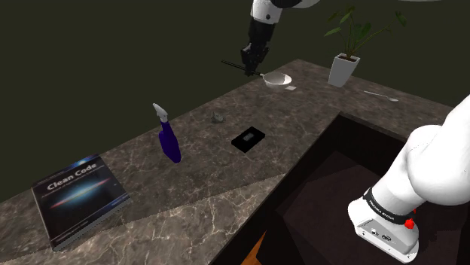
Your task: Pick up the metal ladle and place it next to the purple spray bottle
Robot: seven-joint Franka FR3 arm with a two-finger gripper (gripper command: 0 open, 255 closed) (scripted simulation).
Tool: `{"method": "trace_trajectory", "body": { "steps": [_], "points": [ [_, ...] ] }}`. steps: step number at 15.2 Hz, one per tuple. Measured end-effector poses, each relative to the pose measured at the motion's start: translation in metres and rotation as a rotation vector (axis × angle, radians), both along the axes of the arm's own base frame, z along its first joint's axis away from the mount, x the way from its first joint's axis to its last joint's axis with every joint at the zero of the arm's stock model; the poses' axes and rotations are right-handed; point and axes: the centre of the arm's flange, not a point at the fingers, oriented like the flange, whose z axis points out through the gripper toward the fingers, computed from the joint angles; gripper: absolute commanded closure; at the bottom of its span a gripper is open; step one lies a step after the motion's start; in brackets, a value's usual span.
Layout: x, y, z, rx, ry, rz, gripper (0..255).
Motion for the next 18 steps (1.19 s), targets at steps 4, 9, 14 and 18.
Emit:
{"method": "trace_trajectory", "body": {
  "steps": [4, 9, 14, 18],
  "points": [
    [-0.014, 0.050, -0.002, 0.000, 0.000, 0.000, 255],
    [-0.029, 0.115, -0.001, -0.001, 0.000, 0.000, 255],
    [-0.045, 0.178, 0.004, 0.000, -0.001, 0.000, 255],
    [-0.053, 0.210, -0.005, 0.000, 0.000, -0.001, 255]
  ]
}}
